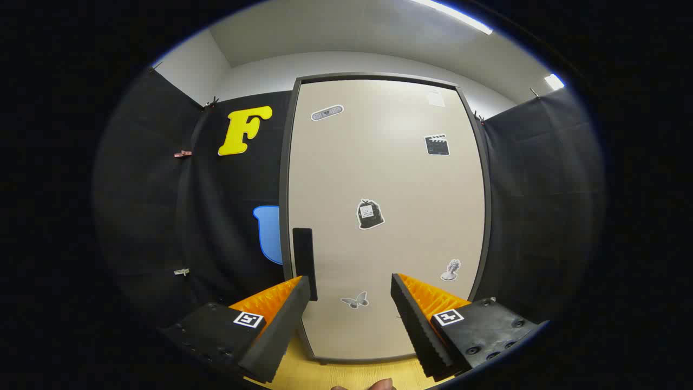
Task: Open the shoe cabinet door, grab the shoes and put them into the shoe cabinet, then close the shoe cabinet door.
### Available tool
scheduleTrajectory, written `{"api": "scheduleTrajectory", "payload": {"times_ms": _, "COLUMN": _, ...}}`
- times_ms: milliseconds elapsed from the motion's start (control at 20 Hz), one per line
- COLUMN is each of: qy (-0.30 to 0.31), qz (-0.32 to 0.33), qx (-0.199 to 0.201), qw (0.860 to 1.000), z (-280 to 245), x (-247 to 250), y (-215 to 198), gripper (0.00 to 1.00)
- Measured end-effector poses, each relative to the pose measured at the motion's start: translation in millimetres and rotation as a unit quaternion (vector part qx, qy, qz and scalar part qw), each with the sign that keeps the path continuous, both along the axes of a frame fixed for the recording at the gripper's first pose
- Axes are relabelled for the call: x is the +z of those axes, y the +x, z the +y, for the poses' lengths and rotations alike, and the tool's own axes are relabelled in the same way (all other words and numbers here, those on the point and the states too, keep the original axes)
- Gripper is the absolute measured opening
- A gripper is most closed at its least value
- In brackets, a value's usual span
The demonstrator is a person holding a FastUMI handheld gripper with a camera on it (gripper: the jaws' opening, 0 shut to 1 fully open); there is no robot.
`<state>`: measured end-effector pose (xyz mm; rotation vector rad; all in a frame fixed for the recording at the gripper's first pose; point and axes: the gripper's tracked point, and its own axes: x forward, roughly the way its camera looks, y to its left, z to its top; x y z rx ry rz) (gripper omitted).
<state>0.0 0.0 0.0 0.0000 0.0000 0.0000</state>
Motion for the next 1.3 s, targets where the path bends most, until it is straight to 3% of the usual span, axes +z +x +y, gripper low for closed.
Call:
{"api": "scheduleTrajectory", "payload": {"times_ms": 800, "qy": 0.005, "qz": 0.004, "qx": 0.004, "qw": 1.0, "z": 9, "x": 1, "y": -1, "gripper": 0.98}}
{"api": "scheduleTrajectory", "payload": {"times_ms": 1300, "qy": 0.005, "qz": 0.02, "qx": 0.02, "qw": 1.0, "z": 48, "x": -15, "y": 40, "gripper": 0.98}}
